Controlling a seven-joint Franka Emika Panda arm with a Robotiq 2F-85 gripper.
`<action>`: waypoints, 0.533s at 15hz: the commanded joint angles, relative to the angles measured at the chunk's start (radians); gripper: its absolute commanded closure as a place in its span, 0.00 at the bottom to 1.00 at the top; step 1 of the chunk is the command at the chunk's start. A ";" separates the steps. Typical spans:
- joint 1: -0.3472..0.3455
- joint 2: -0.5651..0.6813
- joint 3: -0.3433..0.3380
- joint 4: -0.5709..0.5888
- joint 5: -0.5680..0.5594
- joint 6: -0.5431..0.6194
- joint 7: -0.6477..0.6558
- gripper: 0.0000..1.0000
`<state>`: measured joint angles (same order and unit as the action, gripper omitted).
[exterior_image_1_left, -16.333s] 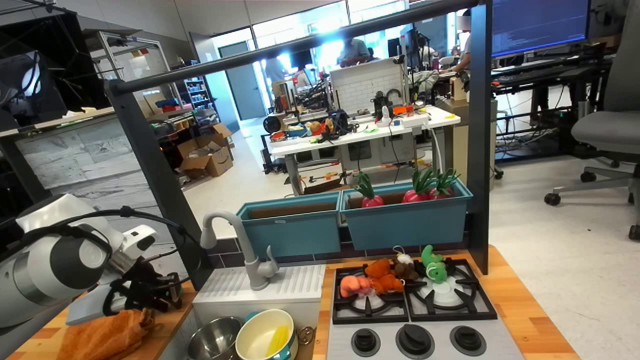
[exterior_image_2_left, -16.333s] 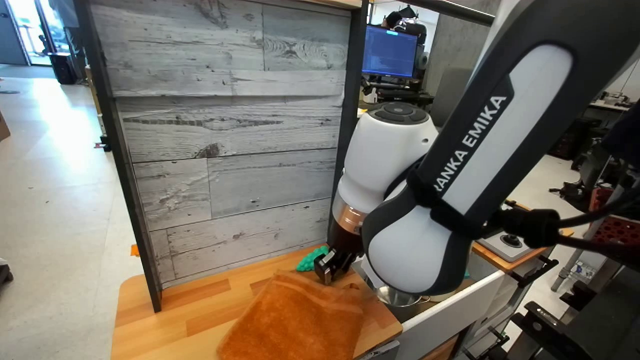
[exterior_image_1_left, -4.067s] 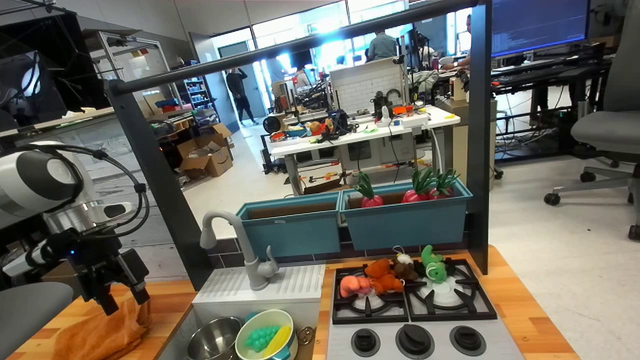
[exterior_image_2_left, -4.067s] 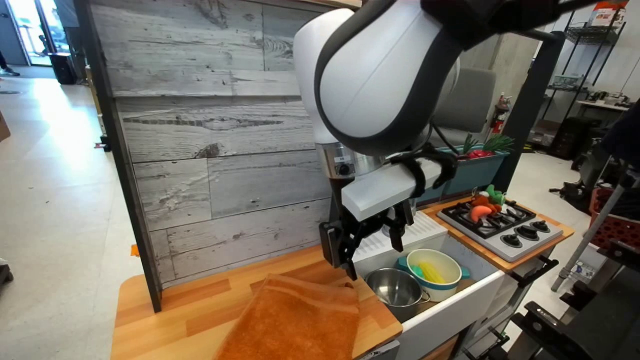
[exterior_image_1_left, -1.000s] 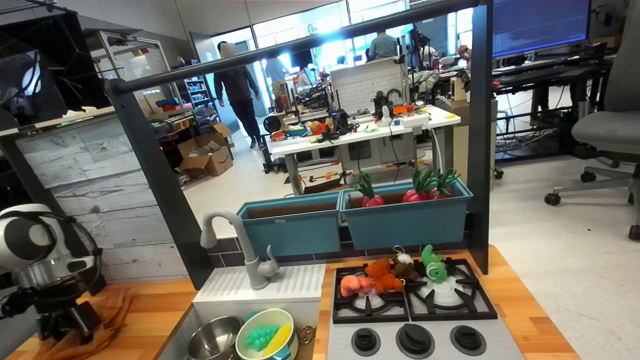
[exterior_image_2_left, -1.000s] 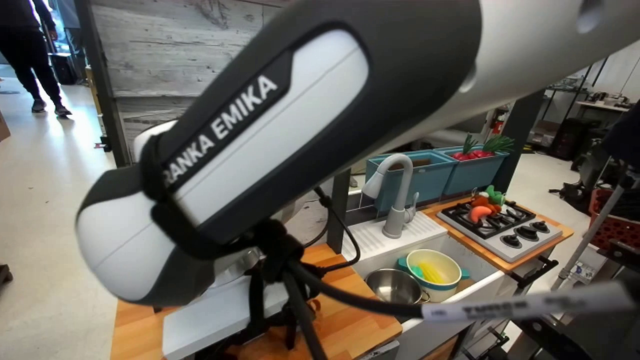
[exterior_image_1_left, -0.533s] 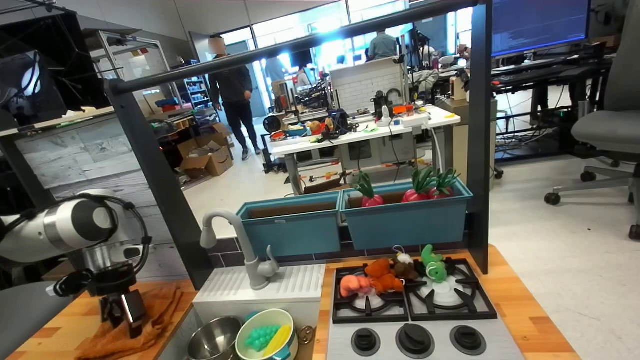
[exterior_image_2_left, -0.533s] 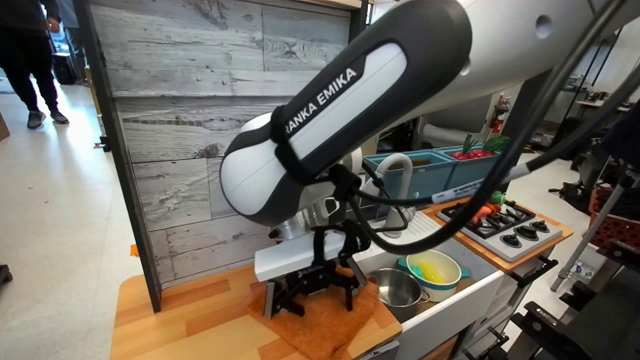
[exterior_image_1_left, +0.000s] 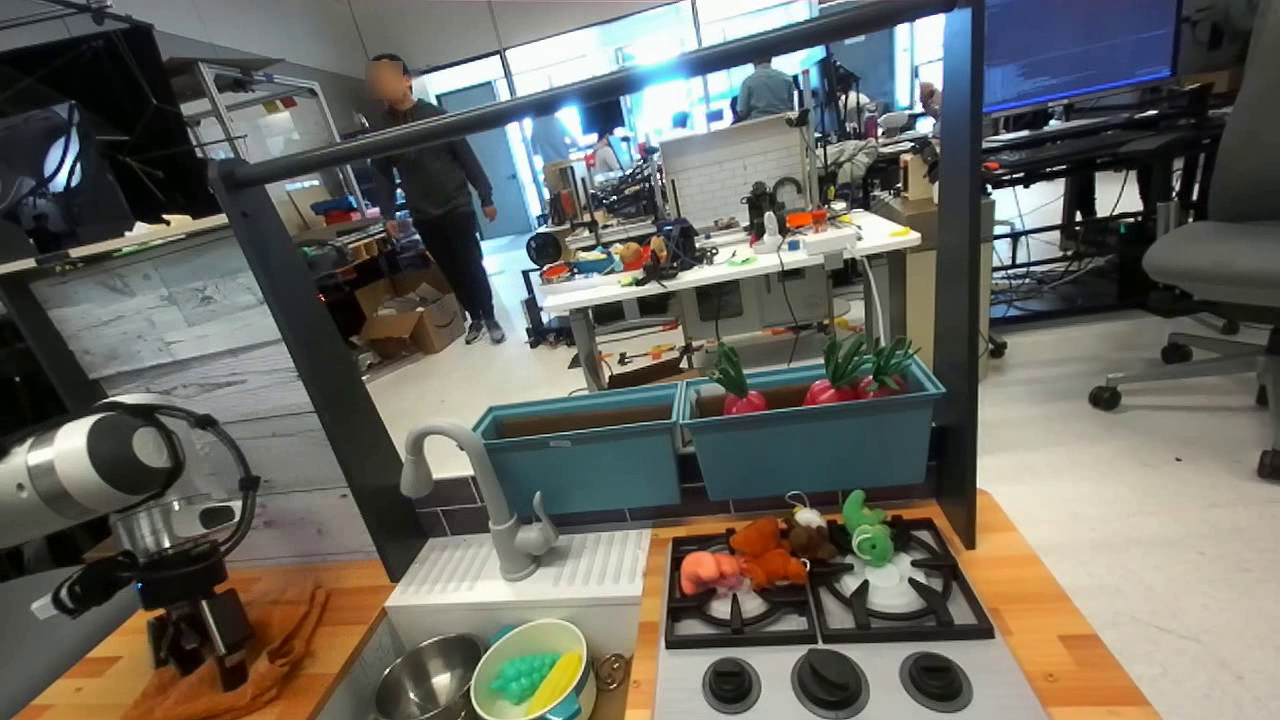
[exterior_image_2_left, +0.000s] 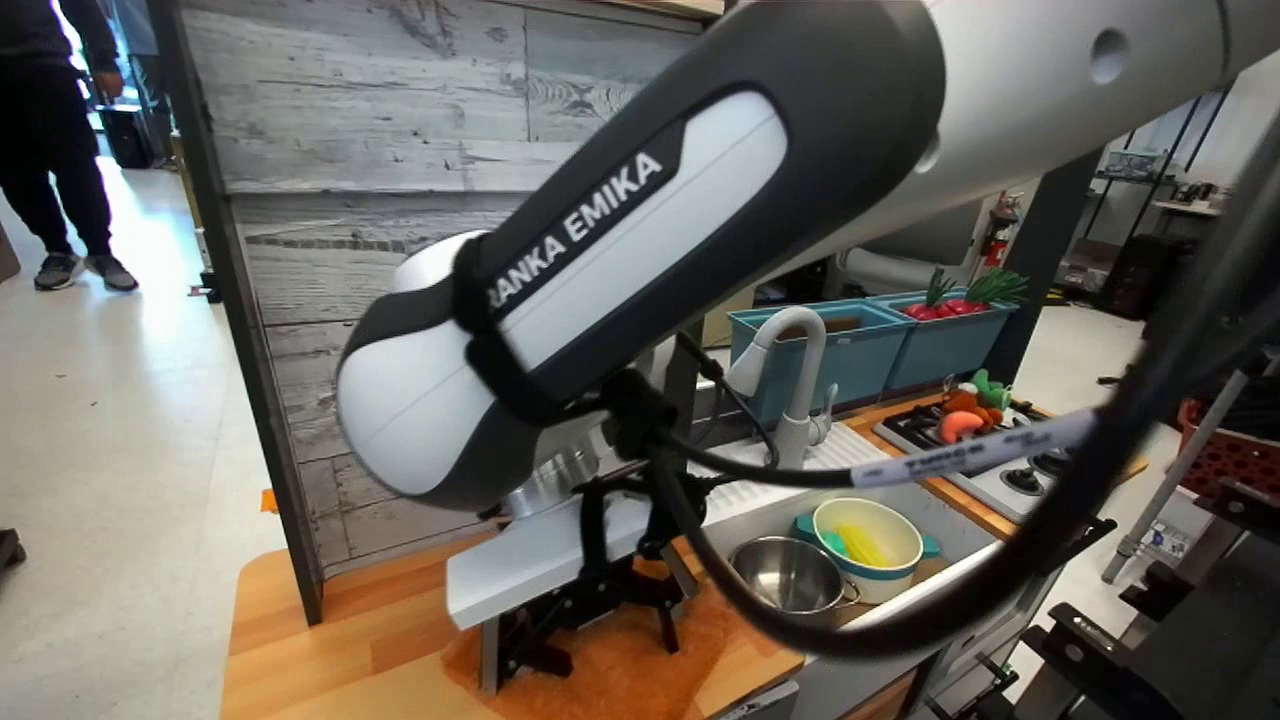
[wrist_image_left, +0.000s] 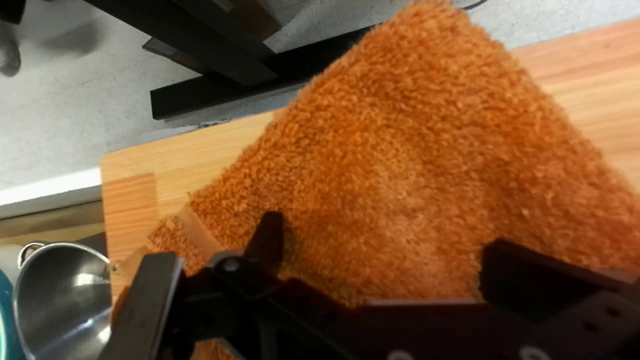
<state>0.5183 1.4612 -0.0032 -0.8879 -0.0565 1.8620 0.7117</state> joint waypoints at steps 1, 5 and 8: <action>0.071 0.105 0.013 0.109 -0.030 -0.011 -0.001 0.00; 0.071 0.061 0.000 0.028 -0.023 0.002 -0.001 0.00; 0.018 0.087 -0.029 0.033 -0.005 -0.020 0.034 0.00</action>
<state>0.5888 1.4777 -0.0029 -0.8554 -0.0708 1.8315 0.7145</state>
